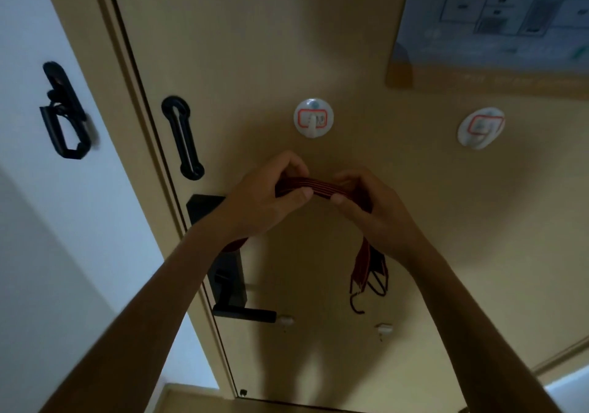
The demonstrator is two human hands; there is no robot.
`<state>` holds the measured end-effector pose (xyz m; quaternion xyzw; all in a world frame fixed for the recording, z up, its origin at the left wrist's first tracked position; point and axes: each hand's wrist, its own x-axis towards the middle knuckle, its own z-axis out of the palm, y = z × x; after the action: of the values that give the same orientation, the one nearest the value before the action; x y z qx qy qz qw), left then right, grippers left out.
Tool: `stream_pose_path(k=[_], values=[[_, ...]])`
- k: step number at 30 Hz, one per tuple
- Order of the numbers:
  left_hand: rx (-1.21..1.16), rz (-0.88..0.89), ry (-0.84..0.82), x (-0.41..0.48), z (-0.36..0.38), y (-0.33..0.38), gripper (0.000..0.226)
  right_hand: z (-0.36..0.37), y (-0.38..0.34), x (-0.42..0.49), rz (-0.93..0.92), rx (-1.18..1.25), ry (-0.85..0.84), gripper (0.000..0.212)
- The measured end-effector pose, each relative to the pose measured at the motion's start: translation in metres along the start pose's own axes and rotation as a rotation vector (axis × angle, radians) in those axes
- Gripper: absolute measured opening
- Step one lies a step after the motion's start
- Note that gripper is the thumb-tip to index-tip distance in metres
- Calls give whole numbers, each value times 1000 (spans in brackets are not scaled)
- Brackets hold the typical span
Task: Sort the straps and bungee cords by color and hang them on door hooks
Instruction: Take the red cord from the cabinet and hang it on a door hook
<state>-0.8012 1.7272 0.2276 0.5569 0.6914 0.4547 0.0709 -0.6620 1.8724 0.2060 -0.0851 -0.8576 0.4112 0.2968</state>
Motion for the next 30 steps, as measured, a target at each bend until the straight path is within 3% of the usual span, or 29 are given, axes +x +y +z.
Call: stream_pose_path(k=[3, 8, 14, 20, 26, 30], values=[[53, 107, 92, 12, -18, 12, 12, -11, -20, 17, -100, -42, 58, 22], [202, 311, 317, 43, -44, 28, 15, -24, -55, 52, -220, -210, 291, 17], [349, 369, 523, 66, -38, 13, 17, -15, -56, 76, -254, -460, 422, 20], [370, 225, 542, 50, -14, -17, 18, 12, -32, 65, -236, -576, 448, 17], [122, 75, 471, 28, 25, -27, 23, 39, -19, 45, -95, -344, 448, 16], [53, 15, 521, 21, 46, -14, 25, 59, -18, 35, -38, -222, 447, 14]])
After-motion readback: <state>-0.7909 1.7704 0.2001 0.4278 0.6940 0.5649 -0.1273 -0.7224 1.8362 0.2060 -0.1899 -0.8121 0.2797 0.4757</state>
